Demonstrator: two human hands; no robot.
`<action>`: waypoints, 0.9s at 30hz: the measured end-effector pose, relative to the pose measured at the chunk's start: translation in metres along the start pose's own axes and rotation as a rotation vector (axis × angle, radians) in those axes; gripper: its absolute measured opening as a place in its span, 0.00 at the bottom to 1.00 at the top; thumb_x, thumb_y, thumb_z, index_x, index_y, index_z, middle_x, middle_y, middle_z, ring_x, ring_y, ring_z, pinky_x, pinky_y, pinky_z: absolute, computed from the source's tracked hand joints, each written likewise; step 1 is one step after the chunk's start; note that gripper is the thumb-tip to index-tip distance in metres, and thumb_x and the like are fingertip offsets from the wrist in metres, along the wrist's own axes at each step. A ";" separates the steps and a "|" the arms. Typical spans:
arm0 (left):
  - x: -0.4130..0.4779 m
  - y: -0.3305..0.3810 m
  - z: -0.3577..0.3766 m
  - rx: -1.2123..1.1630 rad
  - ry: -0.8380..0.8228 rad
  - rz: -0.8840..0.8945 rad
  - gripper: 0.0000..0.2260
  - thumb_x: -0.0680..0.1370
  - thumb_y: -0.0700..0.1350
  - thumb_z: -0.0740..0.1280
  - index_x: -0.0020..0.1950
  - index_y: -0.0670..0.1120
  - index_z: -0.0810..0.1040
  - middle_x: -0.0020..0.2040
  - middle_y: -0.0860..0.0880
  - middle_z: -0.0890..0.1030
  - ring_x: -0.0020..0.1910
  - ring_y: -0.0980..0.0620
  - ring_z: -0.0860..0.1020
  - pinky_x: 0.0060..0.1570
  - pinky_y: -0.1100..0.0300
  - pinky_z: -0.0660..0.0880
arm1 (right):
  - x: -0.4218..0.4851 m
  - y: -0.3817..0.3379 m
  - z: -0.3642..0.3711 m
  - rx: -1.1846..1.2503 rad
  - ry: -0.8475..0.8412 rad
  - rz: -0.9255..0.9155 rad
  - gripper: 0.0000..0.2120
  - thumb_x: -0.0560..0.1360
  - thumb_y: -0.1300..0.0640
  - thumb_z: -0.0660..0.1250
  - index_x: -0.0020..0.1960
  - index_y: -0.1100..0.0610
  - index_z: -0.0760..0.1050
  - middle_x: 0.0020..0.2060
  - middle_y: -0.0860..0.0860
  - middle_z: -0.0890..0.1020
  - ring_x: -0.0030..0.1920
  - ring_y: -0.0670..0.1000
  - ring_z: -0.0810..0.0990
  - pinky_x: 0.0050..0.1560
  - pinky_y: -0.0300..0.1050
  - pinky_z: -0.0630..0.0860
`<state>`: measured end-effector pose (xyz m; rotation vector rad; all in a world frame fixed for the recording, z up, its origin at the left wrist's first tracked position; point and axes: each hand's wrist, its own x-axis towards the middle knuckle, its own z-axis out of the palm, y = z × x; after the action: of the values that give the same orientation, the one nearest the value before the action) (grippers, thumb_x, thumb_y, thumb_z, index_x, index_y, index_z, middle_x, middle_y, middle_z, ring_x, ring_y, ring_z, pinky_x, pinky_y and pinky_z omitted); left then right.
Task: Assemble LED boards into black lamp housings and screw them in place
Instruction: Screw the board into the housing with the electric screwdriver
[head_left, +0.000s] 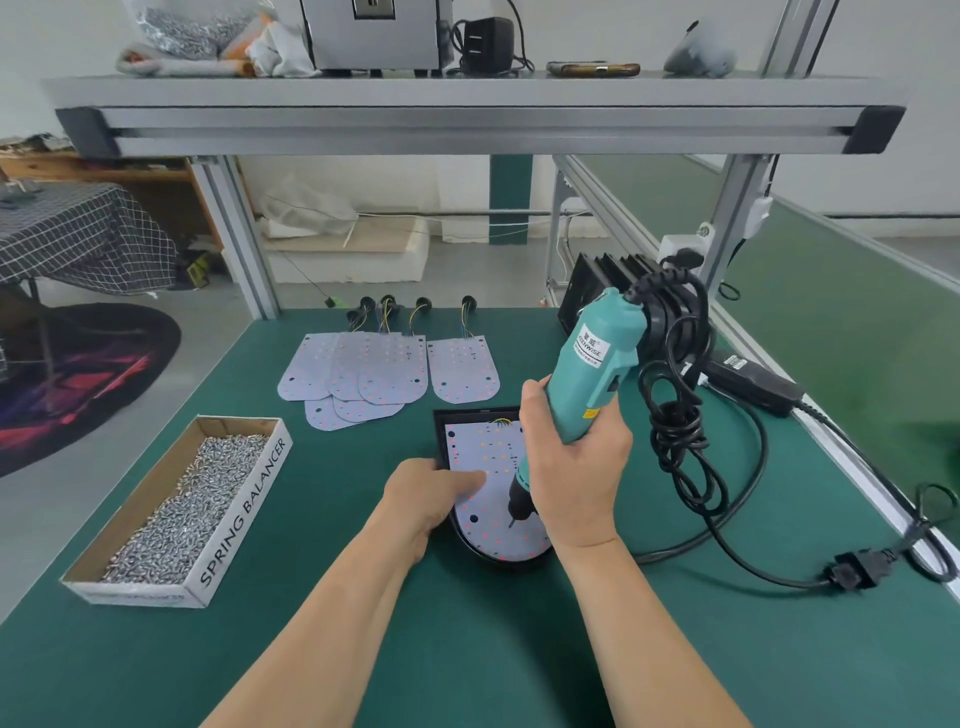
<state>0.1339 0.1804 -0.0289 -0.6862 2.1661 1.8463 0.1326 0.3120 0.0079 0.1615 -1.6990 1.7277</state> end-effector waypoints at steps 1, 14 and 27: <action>0.000 0.000 0.000 -0.001 -0.001 0.000 0.27 0.59 0.49 0.74 0.54 0.36 0.82 0.53 0.38 0.85 0.57 0.36 0.82 0.62 0.40 0.76 | 0.000 0.000 0.002 -0.001 -0.019 0.014 0.18 0.71 0.47 0.70 0.39 0.61 0.70 0.27 0.56 0.74 0.29 0.58 0.72 0.31 0.55 0.72; 0.003 -0.002 -0.001 -0.002 -0.009 -0.029 0.16 0.67 0.44 0.77 0.51 0.39 0.84 0.49 0.42 0.86 0.53 0.40 0.84 0.60 0.42 0.78 | -0.003 -0.002 -0.003 0.033 -0.038 0.096 0.18 0.70 0.45 0.70 0.40 0.60 0.73 0.28 0.49 0.76 0.29 0.52 0.74 0.32 0.48 0.74; -0.015 0.009 -0.039 -0.489 0.016 -0.060 0.04 0.81 0.33 0.60 0.50 0.35 0.74 0.38 0.41 0.76 0.32 0.50 0.73 0.33 0.60 0.71 | 0.012 -0.018 -0.023 0.252 0.295 0.352 0.12 0.71 0.43 0.72 0.40 0.50 0.73 0.29 0.48 0.78 0.31 0.48 0.76 0.37 0.42 0.74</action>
<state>0.1479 0.1465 -0.0074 -0.8435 1.6813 2.3645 0.1422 0.3354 0.0261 -0.2838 -1.3483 2.1018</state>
